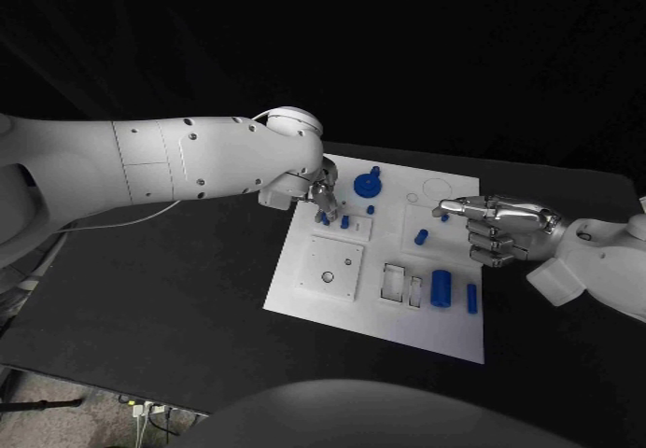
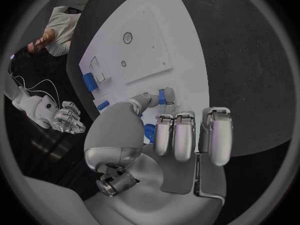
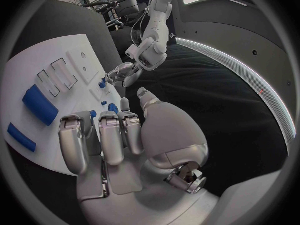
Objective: Assemble the parts on the task board
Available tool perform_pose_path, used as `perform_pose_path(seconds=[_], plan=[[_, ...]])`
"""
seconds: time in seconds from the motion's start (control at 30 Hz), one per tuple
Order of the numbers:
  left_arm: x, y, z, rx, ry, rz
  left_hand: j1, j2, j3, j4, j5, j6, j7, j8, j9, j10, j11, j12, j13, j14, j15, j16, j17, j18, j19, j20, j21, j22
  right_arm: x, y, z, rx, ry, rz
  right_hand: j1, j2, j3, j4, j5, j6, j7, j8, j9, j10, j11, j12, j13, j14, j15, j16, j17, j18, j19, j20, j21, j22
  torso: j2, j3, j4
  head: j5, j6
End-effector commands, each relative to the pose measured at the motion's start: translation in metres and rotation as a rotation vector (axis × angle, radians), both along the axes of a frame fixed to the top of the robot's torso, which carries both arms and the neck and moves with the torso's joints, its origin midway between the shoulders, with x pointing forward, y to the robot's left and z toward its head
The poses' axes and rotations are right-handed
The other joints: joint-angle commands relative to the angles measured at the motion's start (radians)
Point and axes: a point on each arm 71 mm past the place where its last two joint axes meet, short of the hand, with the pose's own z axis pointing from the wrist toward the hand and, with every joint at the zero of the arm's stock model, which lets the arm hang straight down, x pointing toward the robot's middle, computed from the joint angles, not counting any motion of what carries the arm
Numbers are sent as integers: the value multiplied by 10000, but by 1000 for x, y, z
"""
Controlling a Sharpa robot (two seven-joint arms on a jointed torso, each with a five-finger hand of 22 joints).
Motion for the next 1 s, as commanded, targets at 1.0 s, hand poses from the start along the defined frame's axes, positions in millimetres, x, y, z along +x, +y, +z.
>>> perform_pose_path(seconds=[1.0], plan=[[-2,10,-10,1251,517,836,226,-70,248,-588,-2168,575,-487,-1071,-433,899,-37,25,2635,1049,112,24,2631,-74,1059,158,43,2635,-1,0,0,108,24,121,128,52,9,-47,47,56,-23,-10,-25,1078,-70,26,2606,1043,-41,34,2631,-63,1061,-60,44,2632,3,-3,-8,4,0]])
